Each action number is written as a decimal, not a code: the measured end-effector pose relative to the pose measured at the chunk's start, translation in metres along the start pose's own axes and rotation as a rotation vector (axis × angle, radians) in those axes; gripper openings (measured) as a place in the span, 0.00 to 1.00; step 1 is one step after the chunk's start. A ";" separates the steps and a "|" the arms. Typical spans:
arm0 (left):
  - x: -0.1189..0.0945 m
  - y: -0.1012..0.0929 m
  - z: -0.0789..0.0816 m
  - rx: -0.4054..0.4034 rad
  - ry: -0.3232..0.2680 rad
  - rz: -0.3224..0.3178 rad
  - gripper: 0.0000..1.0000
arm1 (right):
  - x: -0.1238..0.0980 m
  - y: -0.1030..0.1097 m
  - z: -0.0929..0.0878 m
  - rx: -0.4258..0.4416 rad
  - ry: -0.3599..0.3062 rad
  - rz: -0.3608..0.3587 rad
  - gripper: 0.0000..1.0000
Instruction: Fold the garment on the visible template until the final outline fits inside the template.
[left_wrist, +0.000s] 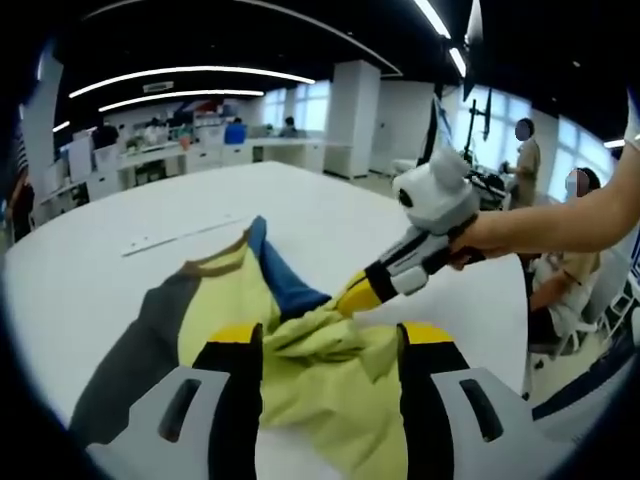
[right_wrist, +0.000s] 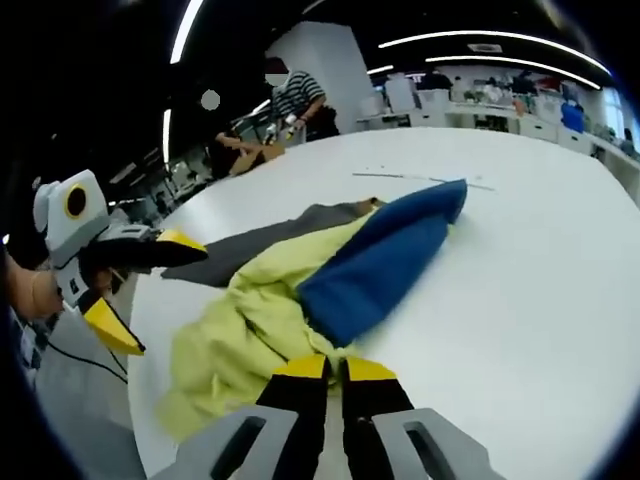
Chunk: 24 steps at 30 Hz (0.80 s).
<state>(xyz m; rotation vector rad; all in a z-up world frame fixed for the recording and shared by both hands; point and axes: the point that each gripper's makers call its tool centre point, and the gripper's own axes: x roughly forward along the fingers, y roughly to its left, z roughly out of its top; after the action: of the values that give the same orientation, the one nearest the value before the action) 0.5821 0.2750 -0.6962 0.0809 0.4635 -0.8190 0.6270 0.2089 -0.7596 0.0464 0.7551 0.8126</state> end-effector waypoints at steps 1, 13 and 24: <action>-0.001 0.000 0.000 0.000 -0.001 0.000 0.50 | -0.001 -0.001 0.002 0.009 0.001 -0.004 0.00; -0.015 -0.011 0.002 0.004 -0.015 0.005 0.43 | -0.030 0.032 0.020 0.038 -0.011 -0.020 0.00; -0.025 -0.032 -0.004 0.002 -0.011 0.003 0.34 | -0.042 0.078 0.030 0.059 -0.016 0.002 0.00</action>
<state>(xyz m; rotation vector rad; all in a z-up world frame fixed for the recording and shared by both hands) 0.5432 0.2715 -0.6859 0.0792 0.4515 -0.8162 0.5773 0.2424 -0.6880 0.1069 0.7639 0.7913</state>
